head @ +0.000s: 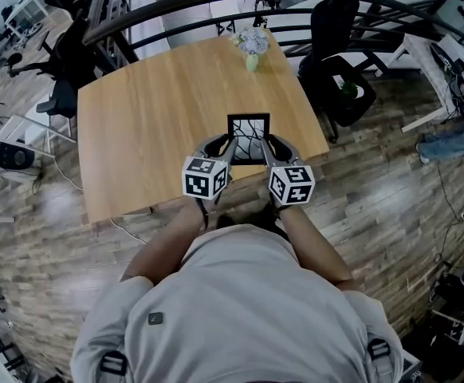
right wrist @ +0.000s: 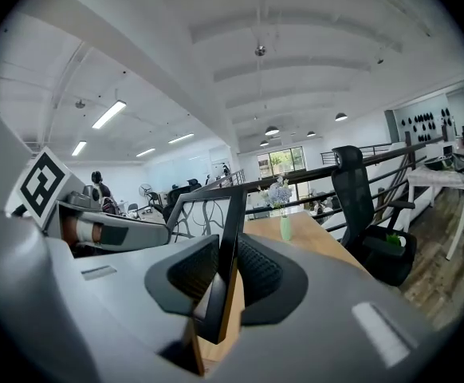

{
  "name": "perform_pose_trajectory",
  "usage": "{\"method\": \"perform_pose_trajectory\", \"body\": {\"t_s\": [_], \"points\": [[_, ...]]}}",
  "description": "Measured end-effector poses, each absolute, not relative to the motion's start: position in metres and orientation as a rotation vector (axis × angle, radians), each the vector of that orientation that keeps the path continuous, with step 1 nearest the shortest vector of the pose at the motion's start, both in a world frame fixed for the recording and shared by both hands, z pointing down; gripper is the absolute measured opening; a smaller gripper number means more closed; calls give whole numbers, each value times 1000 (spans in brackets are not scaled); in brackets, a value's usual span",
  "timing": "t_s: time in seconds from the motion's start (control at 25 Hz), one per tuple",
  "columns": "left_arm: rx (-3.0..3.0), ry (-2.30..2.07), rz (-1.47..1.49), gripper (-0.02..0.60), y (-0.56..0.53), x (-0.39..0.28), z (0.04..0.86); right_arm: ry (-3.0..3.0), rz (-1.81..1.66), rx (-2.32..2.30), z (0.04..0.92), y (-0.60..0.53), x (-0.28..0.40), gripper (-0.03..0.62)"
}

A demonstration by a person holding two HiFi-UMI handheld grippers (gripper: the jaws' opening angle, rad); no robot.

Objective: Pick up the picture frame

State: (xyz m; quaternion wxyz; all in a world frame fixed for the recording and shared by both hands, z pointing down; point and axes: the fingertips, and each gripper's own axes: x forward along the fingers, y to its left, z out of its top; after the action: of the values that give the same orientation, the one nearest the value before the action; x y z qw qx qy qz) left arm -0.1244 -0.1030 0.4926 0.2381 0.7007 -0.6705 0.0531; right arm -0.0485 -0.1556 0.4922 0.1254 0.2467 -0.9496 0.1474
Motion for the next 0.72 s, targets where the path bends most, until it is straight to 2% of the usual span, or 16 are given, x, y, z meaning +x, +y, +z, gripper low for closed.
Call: {"method": "perform_pose_trajectory", "body": {"t_s": [0.48,0.72], "points": [[1953,-1798,133,83,-73,-93,495,-2741,413,755,493,-123,-15,84],[1958,-1788,146,83,-72,-47,492,-2748,434,765,491,-122,30,85]]}}
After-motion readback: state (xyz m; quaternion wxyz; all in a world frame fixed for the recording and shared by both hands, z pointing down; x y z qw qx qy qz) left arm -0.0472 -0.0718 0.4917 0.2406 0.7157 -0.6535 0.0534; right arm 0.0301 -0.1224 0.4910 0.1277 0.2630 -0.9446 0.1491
